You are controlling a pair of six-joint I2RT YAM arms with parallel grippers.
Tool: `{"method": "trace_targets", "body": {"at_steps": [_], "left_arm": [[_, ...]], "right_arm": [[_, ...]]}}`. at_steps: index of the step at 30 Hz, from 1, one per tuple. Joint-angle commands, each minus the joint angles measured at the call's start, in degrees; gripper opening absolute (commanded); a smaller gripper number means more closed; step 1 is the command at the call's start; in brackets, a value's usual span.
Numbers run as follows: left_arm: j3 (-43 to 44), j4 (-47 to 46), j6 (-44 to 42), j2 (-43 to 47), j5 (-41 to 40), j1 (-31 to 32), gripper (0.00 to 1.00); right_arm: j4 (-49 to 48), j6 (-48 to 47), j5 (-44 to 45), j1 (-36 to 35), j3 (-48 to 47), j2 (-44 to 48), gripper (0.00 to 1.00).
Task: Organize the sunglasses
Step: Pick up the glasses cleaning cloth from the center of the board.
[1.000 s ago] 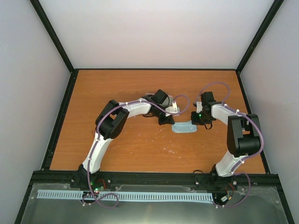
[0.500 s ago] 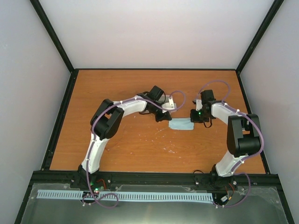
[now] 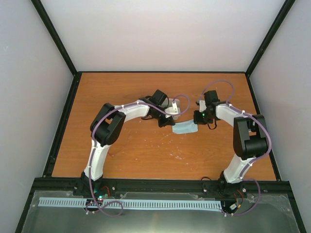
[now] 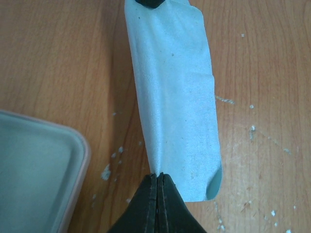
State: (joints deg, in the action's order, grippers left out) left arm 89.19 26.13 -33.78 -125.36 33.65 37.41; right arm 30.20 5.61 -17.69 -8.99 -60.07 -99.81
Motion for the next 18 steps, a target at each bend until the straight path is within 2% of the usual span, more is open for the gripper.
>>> {"method": "trace_targets", "body": {"at_steps": [1, 18], "left_arm": [[-1.33, -2.03, 0.05, 4.07, -0.78, -1.57, 0.01], [-5.44, -3.18, -0.72, 7.46, -2.77, -5.57, 0.01]], "right_arm": [[-0.09, 0.61, -0.57, -1.23, -2.43, -1.31, 0.03], [1.69, 1.12, -0.46, -4.52, -11.19, -8.18, 0.03]]}}
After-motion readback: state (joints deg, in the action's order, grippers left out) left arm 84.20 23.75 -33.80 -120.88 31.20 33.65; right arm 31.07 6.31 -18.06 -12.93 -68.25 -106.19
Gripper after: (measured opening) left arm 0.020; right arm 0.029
